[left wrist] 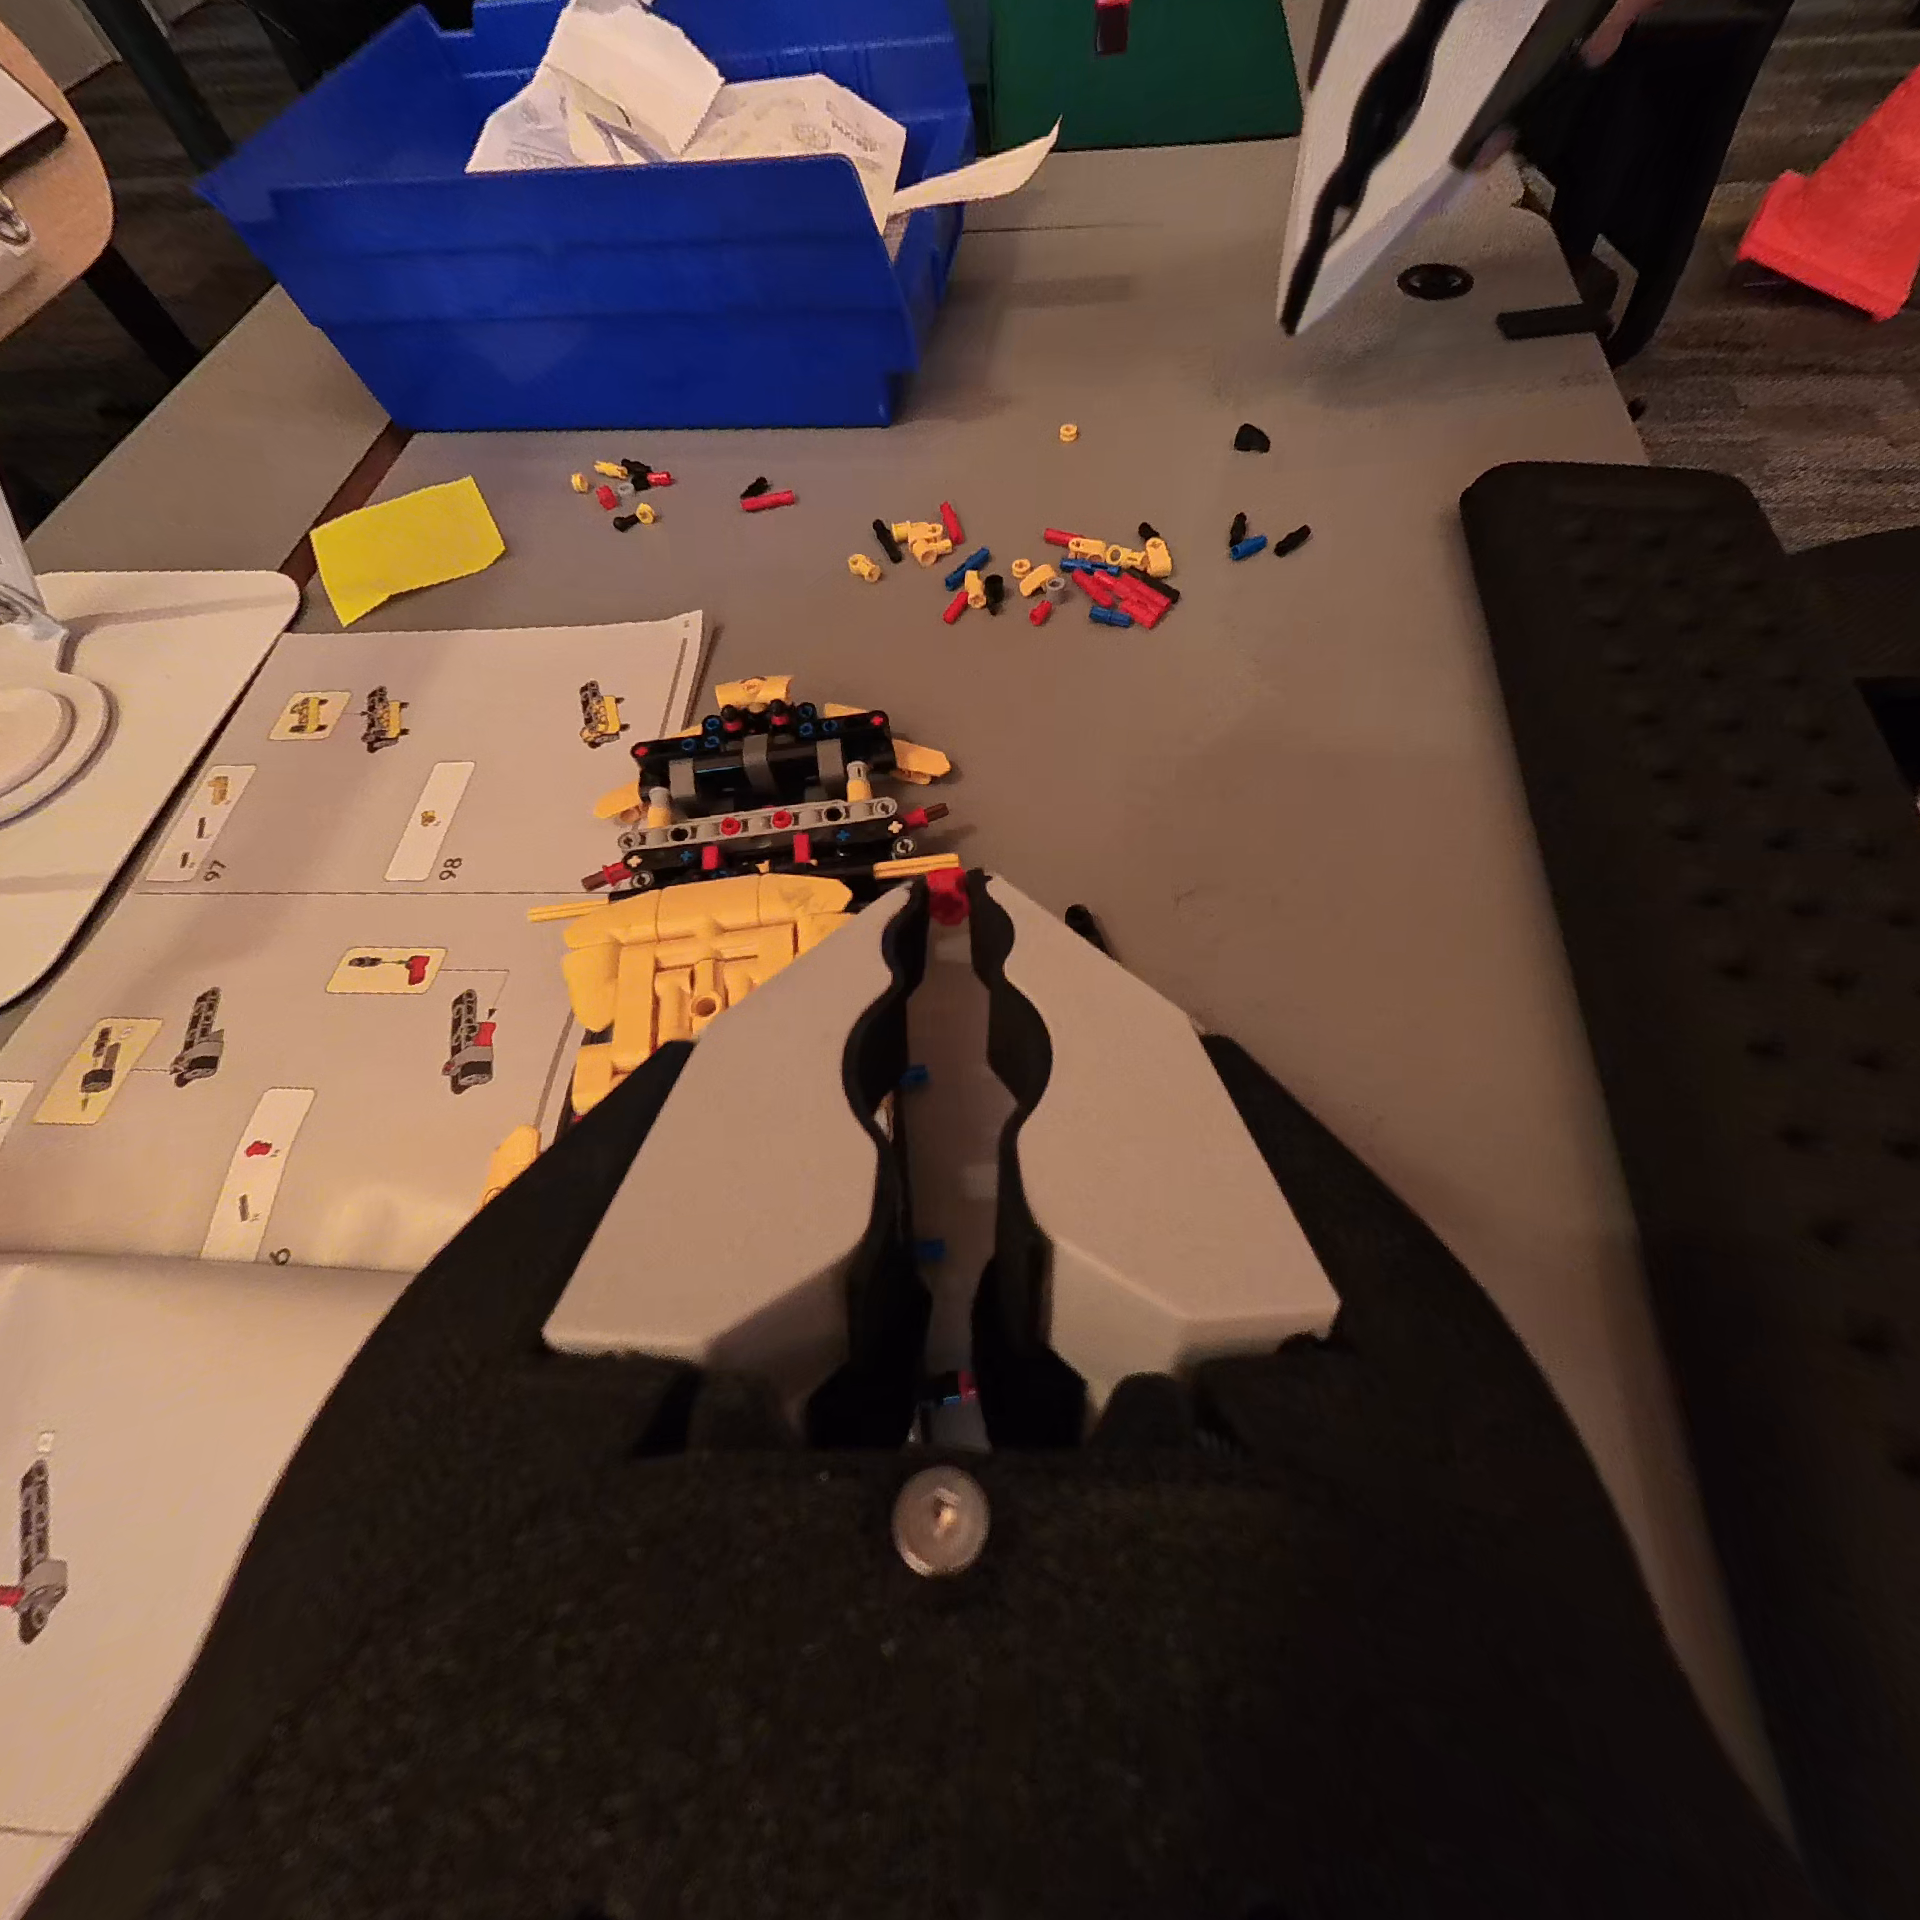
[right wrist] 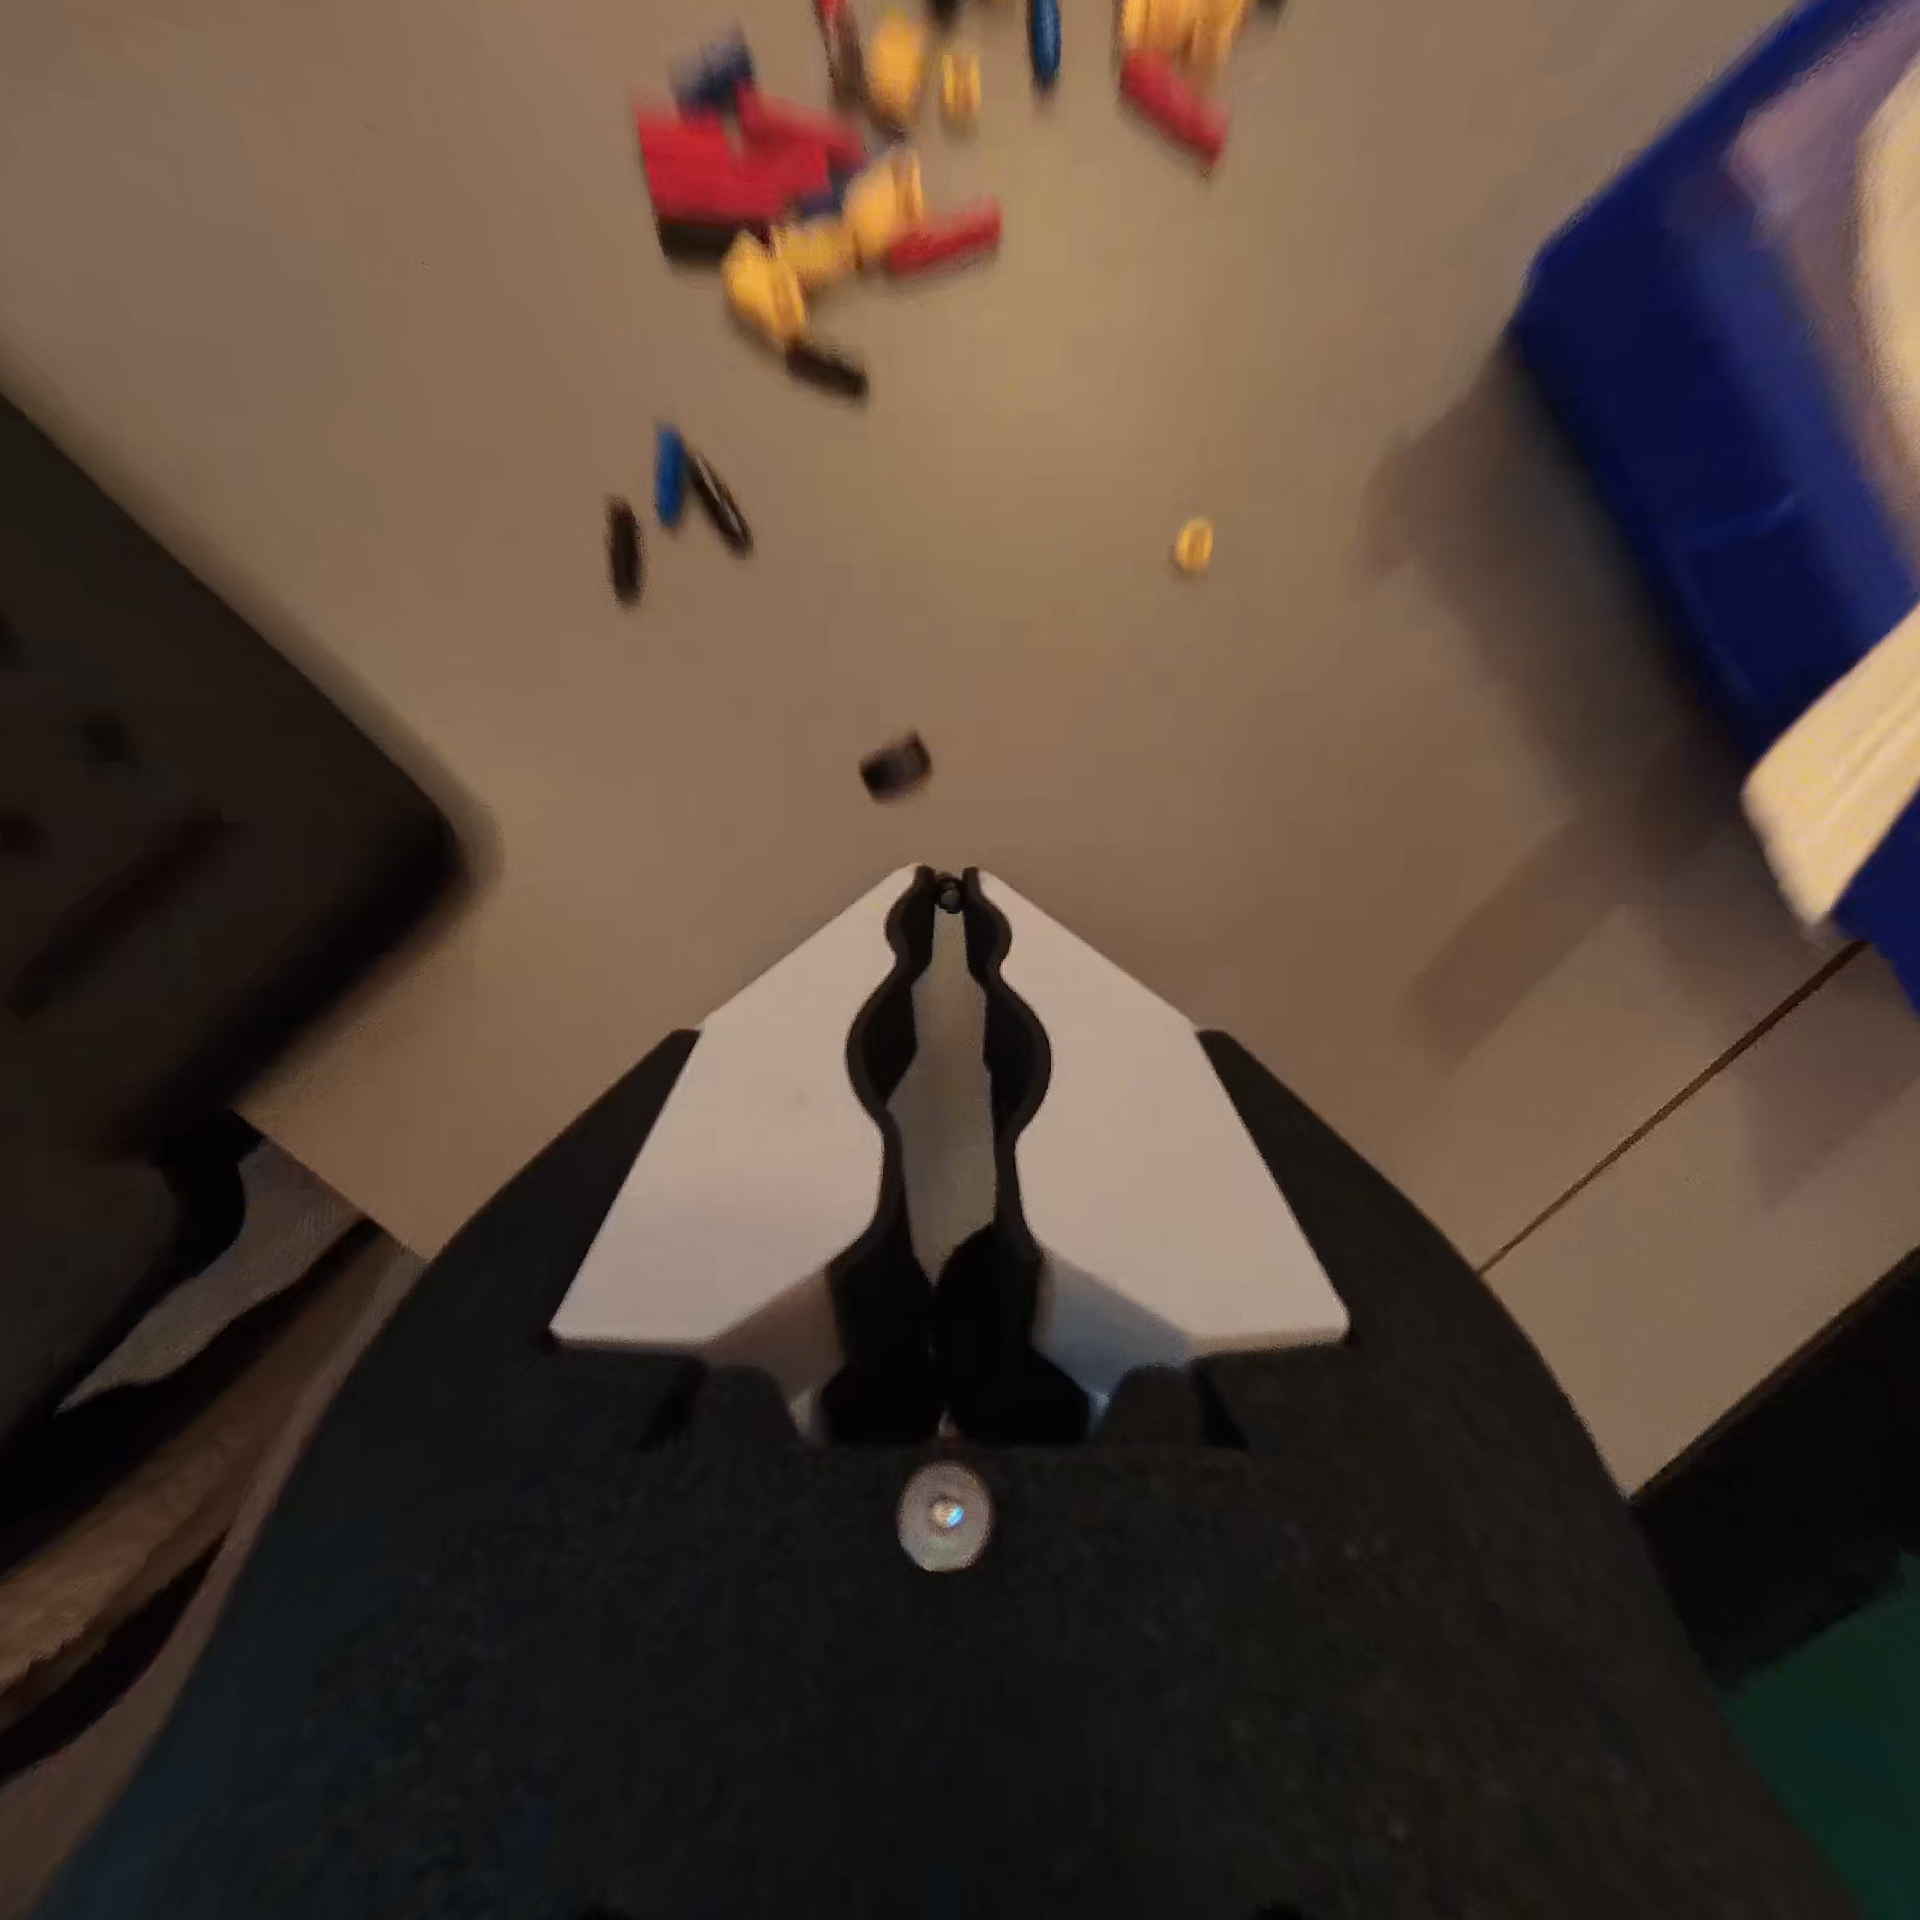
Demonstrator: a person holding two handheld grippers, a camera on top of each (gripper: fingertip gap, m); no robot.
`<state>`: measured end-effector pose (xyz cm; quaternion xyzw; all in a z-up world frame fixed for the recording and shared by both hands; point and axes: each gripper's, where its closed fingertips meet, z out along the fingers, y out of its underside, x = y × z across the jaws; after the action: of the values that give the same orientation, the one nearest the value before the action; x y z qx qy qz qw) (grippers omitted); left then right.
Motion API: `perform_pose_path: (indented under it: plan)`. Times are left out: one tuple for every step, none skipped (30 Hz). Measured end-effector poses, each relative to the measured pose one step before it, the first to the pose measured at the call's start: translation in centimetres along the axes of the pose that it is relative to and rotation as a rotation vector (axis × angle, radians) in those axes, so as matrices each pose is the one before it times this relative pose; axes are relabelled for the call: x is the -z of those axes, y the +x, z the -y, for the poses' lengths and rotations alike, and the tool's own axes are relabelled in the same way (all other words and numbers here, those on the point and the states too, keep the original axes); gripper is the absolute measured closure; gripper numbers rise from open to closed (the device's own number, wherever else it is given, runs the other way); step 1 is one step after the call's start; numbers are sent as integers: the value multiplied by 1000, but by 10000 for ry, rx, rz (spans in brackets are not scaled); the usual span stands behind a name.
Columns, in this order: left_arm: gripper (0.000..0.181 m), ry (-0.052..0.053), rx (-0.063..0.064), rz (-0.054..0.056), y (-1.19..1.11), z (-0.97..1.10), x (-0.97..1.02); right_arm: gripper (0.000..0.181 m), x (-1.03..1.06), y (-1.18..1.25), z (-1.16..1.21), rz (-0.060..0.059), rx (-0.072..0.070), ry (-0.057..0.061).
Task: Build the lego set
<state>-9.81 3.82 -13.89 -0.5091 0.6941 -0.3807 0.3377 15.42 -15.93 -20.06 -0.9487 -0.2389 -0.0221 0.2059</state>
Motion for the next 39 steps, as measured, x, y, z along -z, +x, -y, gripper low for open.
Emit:
perform_pose_path:
  plan:
    - [174,-1,-11,47,-89,-17,68,178,552,-281,1988,-96,159,476]
    - [175,32,-8,120,-235,37,86,178,453,-334,2480,-67,137,636]
    - [175,74,-14,223,-426,136,103,178,232,-514,2829,48,124,744]
    - [175,109,6,193,-400,208,137,178,-32,-551,2981,63,136,811]
    - [175,147,45,135,-322,284,168,178,-310,-768,3056,205,123,877]
    - [175,199,71,108,-283,377,208,178,-648,-869,2841,263,136,826]
    - [174,220,50,59,-167,419,222,178,-958,-707,2599,189,91,803]
    - [174,222,-5,34,-62,432,197,178,-1239,-788,2228,303,-77,756]
    - [174,225,-71,109,-96,429,133,178,-1406,-795,1430,414,-254,452]
    - [174,218,-97,165,-90,364,85,178,-1429,-558,939,341,-394,289]
    - [174,149,-111,89,108,165,58,178,-1334,-545,739,333,-370,306]
    - [174,91,-177,34,286,-4,69,179,-1178,-376,607,240,-357,284]
    - [174,68,-207,90,295,-55,74,179,-1028,-302,512,179,-372,258]
    - [174,75,-220,191,187,-28,62,179,-861,-324,323,165,-295,155]
    - [174,101,-320,312,49,37,41,179,-699,-489,185,220,-160,82]
    - [174,111,-450,445,-88,130,12,179,-583,-328,62,70,-27,2]
    - [174,73,-518,465,-105,161,-30,179,-496,-345,-64,42,74,-95]
    - [175,43,-483,318,46,201,-88,179,-398,-394,-66,38,175,-114]
    - [175,53,-339,198,115,241,-114,178,-232,-58,26,-217,286,-86]
    - [175,30,-202,61,195,182,-117,178,-113,70,65,-271,305,-101]
    - [175,-14,-113,-17,233,36,-104,178,21,140,241,-289,255,17]
    - [175,4,-71,-12,159,-2,-59,178,91,95,270,-195,184,41]
    - [174,8,-65,-36,143,13,-28,178,119,73,379,-140,93,139]
    - [175,24,-93,2,79,77,9,179,76,209,197,-187,79,39]
    - [175,52,-101,39,22,187,47,179,-21,103,-21,-86,99,-73]
    - [175,62,-52,-9,80,213,43,179,-49,-13,-6,9,30,-39]
    - [175,90,-48,15,70,271,56,178,-30,32,89,-28,0,48]
    - [174,67,-94,19,80,243,30,178,20,-138,199,81,-31,132]
    - [174,24,-132,25,106,190,-3,178,5,-219,123,160,-104,65]
    - [174,-21,-126,76,25,97,-17,178,-23,-118,-12,86,-58,-21]
    - [174,-82,-84,60,19,3,-45,178,1,-11,-35,2,12,-22]
    - [175,-48,-53,-31,123,40,-38,178,18,3,-12,-1,-5,-24]
    - [175,-22,-55,7,62,63,-9,178,29,-73,40,49,-45,19]
    - [174,-17,-136,63,-4,51,24,178,20,-74,-56,72,-56,-65]
    - [174,-25,-122,44,-3,57,24,178,50,-28,9,60,-62,-33]
    - [175,-19,-50,48,-26,93,17,178,53,-20,42,57,-81,-2]
    - [175,12,-72,102,-74,137,27,178,96,-15,132,61,-84,48]
    - [175,-4,-141,120,-72,152,27,178,101,-28,124,82,-81,40]
    - [175,-42,-201,117,-42,103,15,178,77,-20,58,90,-122,-17]
